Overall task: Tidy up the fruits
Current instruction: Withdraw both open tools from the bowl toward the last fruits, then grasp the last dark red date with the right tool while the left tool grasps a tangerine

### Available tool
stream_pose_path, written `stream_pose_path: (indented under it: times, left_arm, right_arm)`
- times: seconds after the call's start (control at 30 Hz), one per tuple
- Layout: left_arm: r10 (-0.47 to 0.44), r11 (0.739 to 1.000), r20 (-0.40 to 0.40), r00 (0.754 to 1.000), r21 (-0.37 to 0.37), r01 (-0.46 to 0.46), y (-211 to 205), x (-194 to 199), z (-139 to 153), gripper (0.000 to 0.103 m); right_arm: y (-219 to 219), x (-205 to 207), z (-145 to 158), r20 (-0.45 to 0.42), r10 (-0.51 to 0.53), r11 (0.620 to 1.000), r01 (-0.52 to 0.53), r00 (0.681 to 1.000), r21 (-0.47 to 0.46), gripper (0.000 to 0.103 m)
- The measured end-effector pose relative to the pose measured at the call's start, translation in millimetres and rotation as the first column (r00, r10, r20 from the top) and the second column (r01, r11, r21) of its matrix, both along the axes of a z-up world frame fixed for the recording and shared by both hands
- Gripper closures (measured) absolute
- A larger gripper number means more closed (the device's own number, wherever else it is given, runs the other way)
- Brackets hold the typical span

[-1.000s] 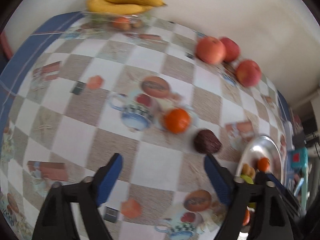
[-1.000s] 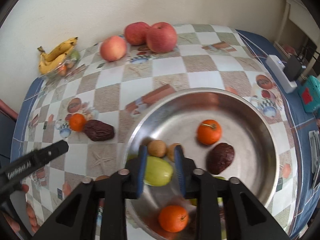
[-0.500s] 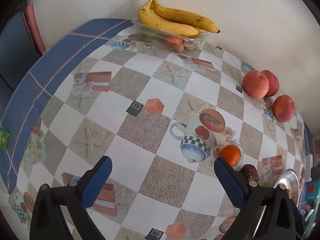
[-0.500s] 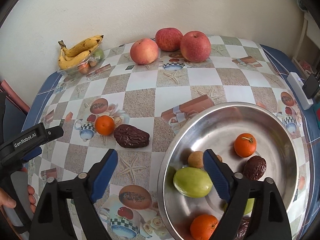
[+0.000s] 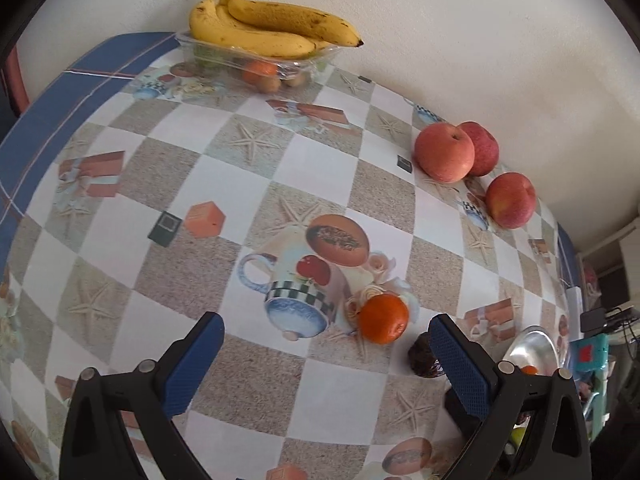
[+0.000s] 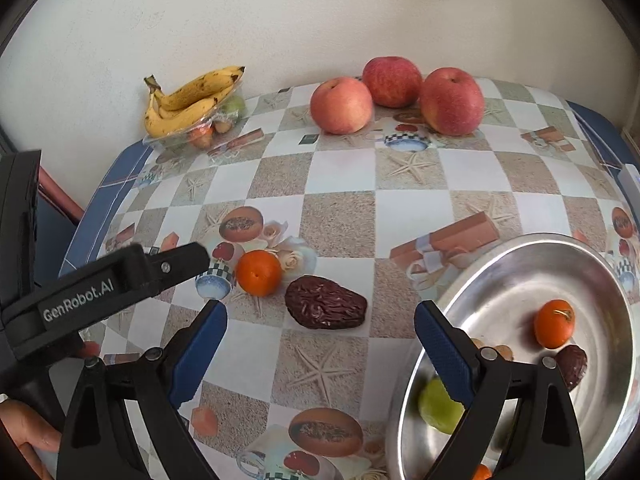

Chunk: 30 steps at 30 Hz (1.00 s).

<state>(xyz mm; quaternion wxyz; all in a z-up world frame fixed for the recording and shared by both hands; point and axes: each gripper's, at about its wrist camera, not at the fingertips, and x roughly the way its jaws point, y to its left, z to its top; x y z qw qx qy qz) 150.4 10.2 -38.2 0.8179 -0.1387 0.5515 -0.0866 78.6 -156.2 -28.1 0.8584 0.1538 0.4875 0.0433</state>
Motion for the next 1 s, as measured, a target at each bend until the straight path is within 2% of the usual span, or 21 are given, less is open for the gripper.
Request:
stream_pose_path:
  times: [0.17,0.23,0.3,0.37,0.47,0.57,0.63,0.67,0.73,1.0]
  left_arm:
    - [-0.033,0.999,-0.018,0.999,-0.037,0.032,-10,9,-9,0.001]
    - [-0.058,0.998,-0.025,0.998,-0.026,0.057,-18,11,-14,0.008]
    - [-0.078,0.997,-0.035,0.996,-0.014,0.078,-23,12,-19,0.014]
    - [-0.089,0.996,-0.036,0.995,-0.014,0.089,-27,13,-23,0.015]
    - [-0.114,0.994,-0.034,0.993,0.001,0.114,-33,15,-30,0.022]
    - [-0.125,0.992,-0.054,0.991,-0.022,0.124,-35,15,-35,0.035]
    - [-0.133,0.990,-0.054,0.990,-0.062,0.130,-35,14,-35,0.050]
    - [-0.138,0.988,-0.053,0.989,-0.079,0.134,-36,14,-35,0.055]
    - [-0.147,0.985,-0.048,0.988,-0.100,0.142,-37,14,-33,0.067]
    - [-0.142,0.984,-0.061,0.988,-0.116,0.134,-35,10,-31,0.068]
  right_arm:
    - [8,10,-12,-0.030,0.021,0.999,-0.022,0.999,-0.034,0.009]
    - [9,13,-18,-0.043,0.027,0.999,-0.028,0.999,-0.037,0.010]
    - [10,17,-24,-0.059,0.032,0.999,-0.034,0.998,-0.035,0.016]
    - [10,19,-28,-0.072,0.033,0.999,-0.036,0.997,-0.041,0.017]
    - [10,21,-34,-0.088,0.033,0.999,-0.036,0.996,-0.036,0.027]
    - [9,22,-37,-0.097,0.030,0.999,-0.033,0.995,-0.034,0.031]
    - [8,22,-37,-0.097,0.028,0.999,-0.032,0.995,-0.038,0.041]
    - [7,22,-37,-0.098,0.029,0.999,-0.031,0.995,-0.025,0.044]
    - [6,22,-37,-0.101,0.023,1.000,-0.025,0.995,-0.013,0.044]
    - [5,19,-34,-0.107,0.023,1.000,-0.023,0.994,-0.001,0.044]
